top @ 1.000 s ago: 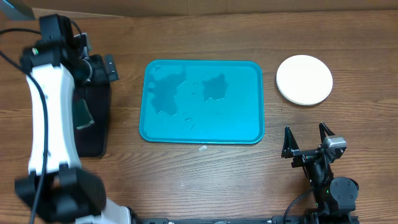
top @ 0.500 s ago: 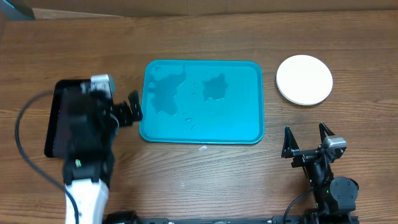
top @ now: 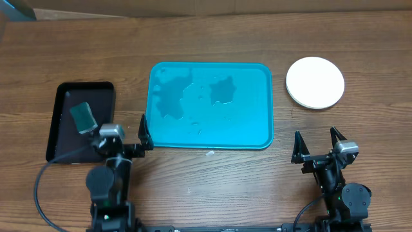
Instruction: Clean dirty plates on tray and stack at the side
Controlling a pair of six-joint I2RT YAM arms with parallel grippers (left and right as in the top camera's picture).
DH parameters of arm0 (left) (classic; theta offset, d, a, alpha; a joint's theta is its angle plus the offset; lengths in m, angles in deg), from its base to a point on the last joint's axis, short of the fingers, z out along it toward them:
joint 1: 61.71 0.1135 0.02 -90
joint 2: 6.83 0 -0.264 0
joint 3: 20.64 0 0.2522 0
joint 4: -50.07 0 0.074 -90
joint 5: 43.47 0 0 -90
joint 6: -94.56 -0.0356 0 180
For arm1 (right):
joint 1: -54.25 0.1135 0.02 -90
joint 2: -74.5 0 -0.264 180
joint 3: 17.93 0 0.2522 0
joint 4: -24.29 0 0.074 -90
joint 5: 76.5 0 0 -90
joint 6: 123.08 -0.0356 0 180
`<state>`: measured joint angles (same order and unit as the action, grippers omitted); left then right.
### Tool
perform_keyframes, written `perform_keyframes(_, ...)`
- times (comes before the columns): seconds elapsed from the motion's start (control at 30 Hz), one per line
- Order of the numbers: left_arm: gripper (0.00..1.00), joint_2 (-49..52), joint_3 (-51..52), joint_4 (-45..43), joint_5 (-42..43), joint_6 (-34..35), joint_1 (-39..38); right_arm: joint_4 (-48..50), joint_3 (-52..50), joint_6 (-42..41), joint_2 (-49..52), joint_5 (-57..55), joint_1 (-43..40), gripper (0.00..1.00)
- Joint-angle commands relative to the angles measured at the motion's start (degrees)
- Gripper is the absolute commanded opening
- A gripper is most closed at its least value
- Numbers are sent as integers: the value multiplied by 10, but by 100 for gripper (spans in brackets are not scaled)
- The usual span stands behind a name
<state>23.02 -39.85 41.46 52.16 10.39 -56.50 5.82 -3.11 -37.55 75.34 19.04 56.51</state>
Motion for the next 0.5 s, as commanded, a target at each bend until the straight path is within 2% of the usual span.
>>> perform_keyframes(0.0, 100, -58, 40, -10, -1, 3, -2, 3, -6, -2, -7, -4, -2, 100)
perform_keyframes(0.27, 100, -172, 52, 112, -19, 3, -10, 3, -6, -2, -7, -4, -2, 100)
perform_keyframes(0.47, 100, -275, 52, 260, -56, 1, -25, 3, -6, -2, -7, -4, -2, 100)
